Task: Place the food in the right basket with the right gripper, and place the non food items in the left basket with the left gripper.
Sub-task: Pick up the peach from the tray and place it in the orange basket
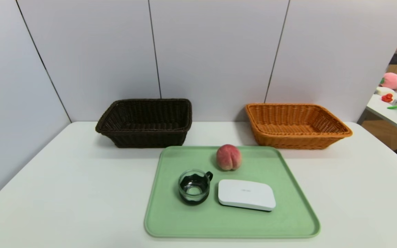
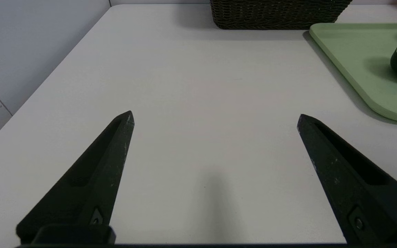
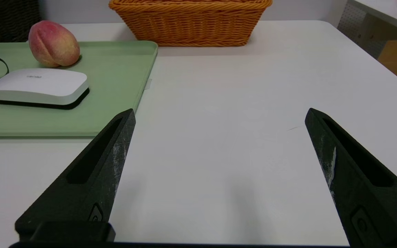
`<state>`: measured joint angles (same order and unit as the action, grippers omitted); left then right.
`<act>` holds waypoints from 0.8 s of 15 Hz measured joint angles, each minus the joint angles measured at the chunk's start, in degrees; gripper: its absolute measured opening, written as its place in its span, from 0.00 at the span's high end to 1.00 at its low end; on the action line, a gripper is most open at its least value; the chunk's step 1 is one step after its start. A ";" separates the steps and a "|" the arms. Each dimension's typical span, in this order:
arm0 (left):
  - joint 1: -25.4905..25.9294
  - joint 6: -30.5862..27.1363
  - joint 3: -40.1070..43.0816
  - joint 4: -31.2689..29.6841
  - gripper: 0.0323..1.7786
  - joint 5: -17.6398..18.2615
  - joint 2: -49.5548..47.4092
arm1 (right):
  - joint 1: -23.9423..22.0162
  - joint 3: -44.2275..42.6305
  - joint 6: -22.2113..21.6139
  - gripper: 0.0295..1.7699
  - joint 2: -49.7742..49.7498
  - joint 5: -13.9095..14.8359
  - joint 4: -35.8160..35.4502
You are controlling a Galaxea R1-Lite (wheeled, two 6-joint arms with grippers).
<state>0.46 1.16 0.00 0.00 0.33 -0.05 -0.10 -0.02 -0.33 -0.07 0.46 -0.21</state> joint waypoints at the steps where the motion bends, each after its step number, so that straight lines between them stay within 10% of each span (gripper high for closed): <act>1: 0.00 -0.01 0.00 0.00 0.05 0.00 0.00 | 0.00 0.00 -0.02 0.04 0.00 0.05 0.05; 6: 0.00 0.13 -0.63 0.07 0.05 0.35 0.00 | 0.00 -1.88 0.09 0.04 0.05 0.22 1.19; 12: 0.02 1.32 -17.88 8.79 0.05 4.82 4.29 | -0.20 -29.73 3.17 0.04 8.51 -4.29 22.33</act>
<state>0.49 2.47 -17.88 8.79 5.14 4.24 -0.29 -29.76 2.84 8.44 -3.83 22.13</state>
